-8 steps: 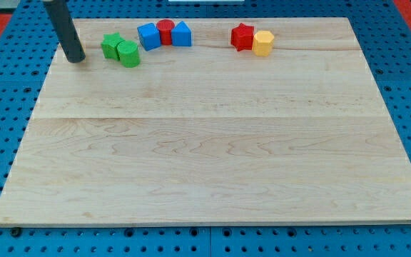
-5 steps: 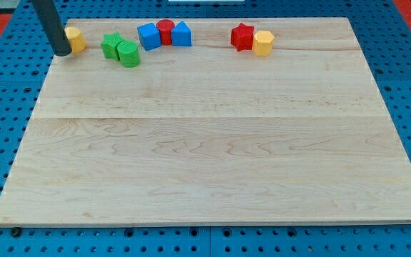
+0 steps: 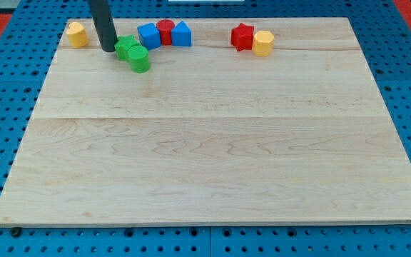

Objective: Push the green star into the blue cube

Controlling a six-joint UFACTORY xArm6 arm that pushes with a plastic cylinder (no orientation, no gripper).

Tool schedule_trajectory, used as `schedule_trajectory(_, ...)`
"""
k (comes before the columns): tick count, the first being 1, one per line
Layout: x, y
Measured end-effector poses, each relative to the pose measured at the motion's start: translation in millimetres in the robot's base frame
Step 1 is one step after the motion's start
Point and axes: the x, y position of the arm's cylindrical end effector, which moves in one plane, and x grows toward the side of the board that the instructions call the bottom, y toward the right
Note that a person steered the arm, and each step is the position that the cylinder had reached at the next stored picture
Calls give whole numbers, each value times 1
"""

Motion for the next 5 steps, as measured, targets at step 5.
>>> schedule_trajectory(5, -55, 20)
